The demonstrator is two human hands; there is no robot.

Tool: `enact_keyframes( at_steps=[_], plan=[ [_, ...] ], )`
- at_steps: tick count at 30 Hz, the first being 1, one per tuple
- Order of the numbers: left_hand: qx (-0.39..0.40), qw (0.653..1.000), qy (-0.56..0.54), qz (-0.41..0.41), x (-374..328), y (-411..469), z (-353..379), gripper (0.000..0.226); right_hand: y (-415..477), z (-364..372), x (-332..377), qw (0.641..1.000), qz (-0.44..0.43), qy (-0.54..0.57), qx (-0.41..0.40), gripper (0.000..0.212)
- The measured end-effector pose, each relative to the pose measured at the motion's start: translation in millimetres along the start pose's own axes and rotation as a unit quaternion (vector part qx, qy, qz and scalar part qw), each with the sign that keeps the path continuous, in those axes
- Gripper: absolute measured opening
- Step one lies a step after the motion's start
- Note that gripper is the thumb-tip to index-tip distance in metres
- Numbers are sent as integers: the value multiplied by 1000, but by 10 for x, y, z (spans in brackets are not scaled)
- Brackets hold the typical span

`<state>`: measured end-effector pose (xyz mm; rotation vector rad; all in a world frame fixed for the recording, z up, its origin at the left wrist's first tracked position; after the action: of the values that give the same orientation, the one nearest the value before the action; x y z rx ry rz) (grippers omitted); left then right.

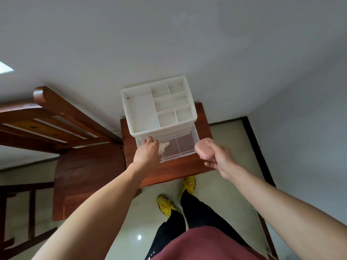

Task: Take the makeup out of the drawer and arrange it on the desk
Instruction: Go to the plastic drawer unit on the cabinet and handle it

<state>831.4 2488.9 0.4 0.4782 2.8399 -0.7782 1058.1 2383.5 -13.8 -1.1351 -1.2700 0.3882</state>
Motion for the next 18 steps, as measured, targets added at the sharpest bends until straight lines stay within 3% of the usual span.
enact_keyframes(
  at_steps=[4, 7, 10, 15, 16, 18],
  plan=[
    [-147, 972, -182, -10, 90, -329, -264, 28, -44, 69, -70, 998, 24, 51, 20, 22],
    [-205, 904, -339, -159, 355, -678, -271, 25, -76, 158, -71, 991, 38, 117, 46, 29],
    [-181, 763, -540, -306, 551, -933, 36, 26, -108, 269, -66, 975, 58, 203, 71, 42],
    [-123, 446, -815, -349, 511, -840, 336, 44, -128, 387, 61, 939, 77, 324, 88, 40],
    [-121, 401, -840, -345, 502, -805, 318, 44, -132, 409, 87, 935, 79, 335, 92, 39],
    [-120, 349, -866, -337, 486, -739, 240, 42, -130, 455, 132, 927, 79, 354, 98, 39]
  ],
)
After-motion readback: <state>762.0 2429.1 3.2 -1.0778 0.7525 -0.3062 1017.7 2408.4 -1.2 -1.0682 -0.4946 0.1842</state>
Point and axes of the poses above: each hand's wrist, its own y-axis towards the middle knuckle, its own z-axis out of the palm, x = y × z, the point moved 7 cm from there along y, towards the middle knuckle, and after that the axes turned 3 degrees about -y, right-handed, at the moved point
